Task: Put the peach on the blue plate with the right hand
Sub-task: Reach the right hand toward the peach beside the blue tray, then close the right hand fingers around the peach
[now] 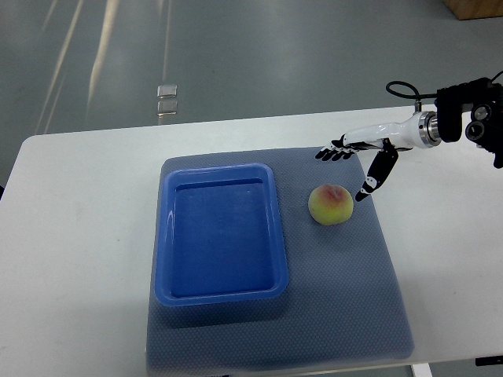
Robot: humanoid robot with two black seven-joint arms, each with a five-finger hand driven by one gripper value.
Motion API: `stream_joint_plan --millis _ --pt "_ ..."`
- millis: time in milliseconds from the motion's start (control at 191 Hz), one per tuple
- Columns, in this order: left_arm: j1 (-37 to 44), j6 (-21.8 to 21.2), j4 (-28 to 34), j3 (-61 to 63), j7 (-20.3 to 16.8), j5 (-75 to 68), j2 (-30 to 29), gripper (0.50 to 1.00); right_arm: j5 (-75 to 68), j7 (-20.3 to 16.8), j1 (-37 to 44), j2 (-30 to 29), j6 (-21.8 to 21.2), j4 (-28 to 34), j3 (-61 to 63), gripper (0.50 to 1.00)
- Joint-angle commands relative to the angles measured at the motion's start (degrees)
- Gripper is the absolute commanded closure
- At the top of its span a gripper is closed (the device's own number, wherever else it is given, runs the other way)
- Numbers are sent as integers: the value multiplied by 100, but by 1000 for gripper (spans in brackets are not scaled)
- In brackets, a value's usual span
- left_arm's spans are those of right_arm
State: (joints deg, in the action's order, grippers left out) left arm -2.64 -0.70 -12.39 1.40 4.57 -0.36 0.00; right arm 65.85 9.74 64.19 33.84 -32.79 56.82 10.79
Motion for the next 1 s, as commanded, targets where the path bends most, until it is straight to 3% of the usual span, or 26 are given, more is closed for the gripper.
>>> stream_joint_plan --millis 0,141,147,220,424,466,513,518,555,560,660,817,995 --pt "0 -1 0 0 0 1 0 500 -2 -7 -144 -9 229 13 -68 554" --pt "0 -1 0 9 0 1 0 500 16 -7 -390 -141 554 13 -59 556" --pt "0 -1 0 9 0 -8 0 500 33 2 -485 -220 737 13 -68 556" --pt "0 -1 9 9 0 1 0 500 42 2 -688 -308 941 13 -77 556" --pt "0 -1 9 0 0 -8 0 500 51 10 -864 -387 1170 4 -77 562" --pt "0 -1 0 0 0 -8 0 500 42 28 -935 -387 1319 4 -77 625" --pt "0 -1 0 0 0 -8 0 500 42 28 -935 -387 1319 4 -77 626" --pt "0 -1 0 9 0 -8 0 500 51 72 -961 -396 1397 4 -77 715" --pt "0 -1 0 9 0 -8 0 500 42 98 -987 -396 1442 4 -77 801" --pt "0 -1 0 1 0 -8 0 500 42 107 -987 -396 1459 4 -77 832" --pt "0 -1 9 0 0 -8 0 500 42 125 -979 -396 1512 4 -77 1000" --pt "0 -1 9 0 0 -8 0 500 -11 125 -899 -326 1451 57 2 1000" --pt "0 -1 0 9 0 -8 0 500 -432 133 -179 -97 1249 532 29 1000"
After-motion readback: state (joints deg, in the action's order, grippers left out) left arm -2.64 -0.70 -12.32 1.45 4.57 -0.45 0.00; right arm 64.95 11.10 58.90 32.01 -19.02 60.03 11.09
